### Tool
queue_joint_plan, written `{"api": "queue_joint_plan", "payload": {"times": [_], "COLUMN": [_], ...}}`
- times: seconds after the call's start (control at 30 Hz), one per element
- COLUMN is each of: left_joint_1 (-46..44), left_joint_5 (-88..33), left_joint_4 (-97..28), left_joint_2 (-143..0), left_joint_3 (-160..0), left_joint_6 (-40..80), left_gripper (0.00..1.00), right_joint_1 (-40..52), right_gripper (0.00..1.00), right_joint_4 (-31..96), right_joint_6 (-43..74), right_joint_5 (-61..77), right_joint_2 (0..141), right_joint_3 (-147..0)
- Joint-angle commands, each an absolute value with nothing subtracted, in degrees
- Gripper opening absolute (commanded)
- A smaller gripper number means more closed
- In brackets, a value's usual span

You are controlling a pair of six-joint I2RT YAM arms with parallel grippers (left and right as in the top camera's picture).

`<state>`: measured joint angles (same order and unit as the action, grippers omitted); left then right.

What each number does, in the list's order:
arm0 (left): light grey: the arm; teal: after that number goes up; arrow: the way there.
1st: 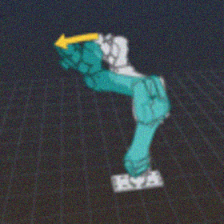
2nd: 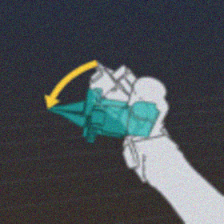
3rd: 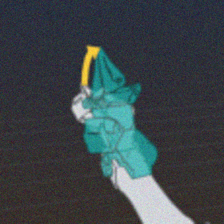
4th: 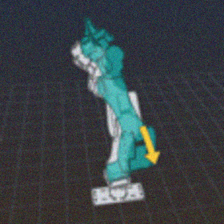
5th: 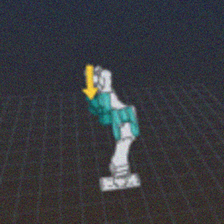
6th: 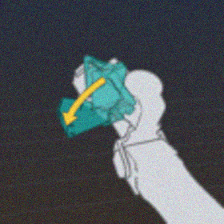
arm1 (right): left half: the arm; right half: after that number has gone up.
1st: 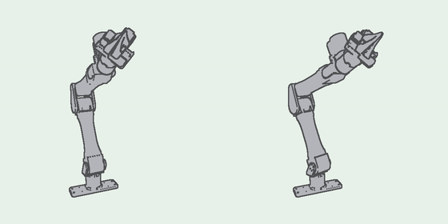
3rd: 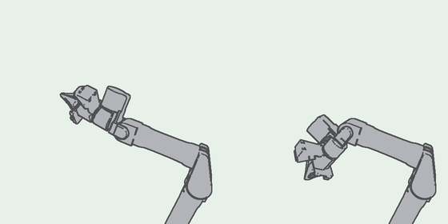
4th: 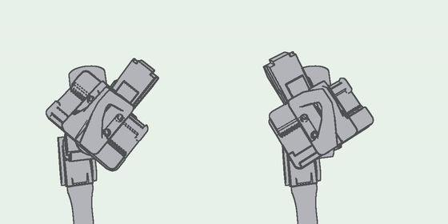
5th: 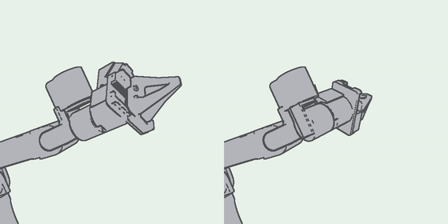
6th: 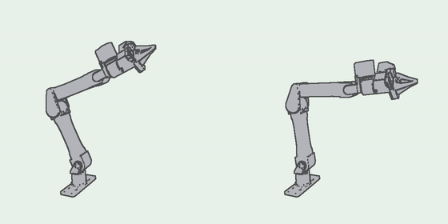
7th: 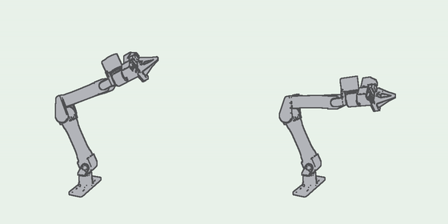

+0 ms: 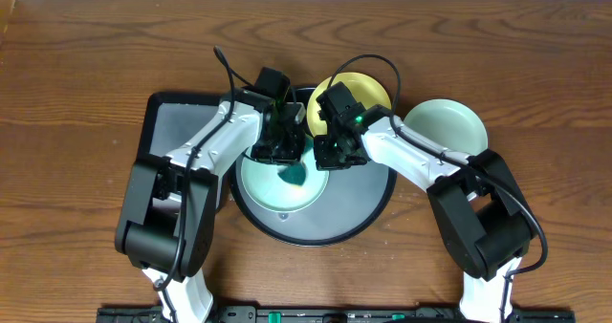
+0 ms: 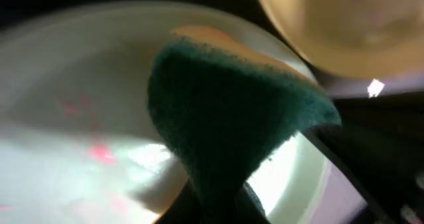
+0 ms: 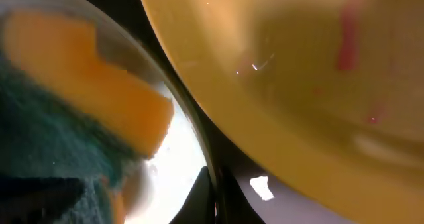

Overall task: Clean dirty plates on tray and stack at the side
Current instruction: 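Scrub the lower mint plate with the sponge in the left gripper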

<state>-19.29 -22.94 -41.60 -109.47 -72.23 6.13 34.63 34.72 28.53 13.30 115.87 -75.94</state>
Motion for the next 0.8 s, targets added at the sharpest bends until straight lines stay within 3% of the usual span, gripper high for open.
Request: {"api": "queue_joint_plan", "payload": {"times": [0.0, 0.1, 0.27, 0.33, 0.57, 0.77], "left_joint_1": [-18.9, -18.9, -19.0, -19.11, -19.11, -19.09], "left_joint_5": [-3.2, 10.52, 12.4, 8.23, -26.44, -29.52], "left_joint_4": [-41.47, -44.16, -46.26, -47.13, -48.23, -45.65], "left_joint_2": [-109.73, -109.73, -109.73, -109.73, -109.73, -109.73], "left_joint_3": [-71.85, -71.85, -71.85, -71.85, -71.85, -71.85], "left_joint_6": [22.2, 34.65, 35.7, 31.22, 5.41, 3.51], "left_gripper": [0.07, 0.08, 0.07, 0.08, 0.07, 0.07], "right_joint_1": [34.5, 34.5, 34.5, 34.5, 34.5, 34.5], "right_gripper": [0.01, 0.01, 0.01, 0.01, 0.01, 0.01], "right_joint_4": [34.76, 34.7, 34.68, 34.68, 34.48, 34.46], "right_joint_6": [29.52, 29.52, 29.52, 29.52, 29.52, 29.54], "right_joint_5": [13.34, 13.34, 13.34, 13.34, 13.34, 13.34], "right_joint_2": [117.27, 117.27, 117.27, 117.27, 117.27, 117.27], "right_joint_3": [-76.05, -76.05, -76.05, -76.05, -76.05, -76.05]}}
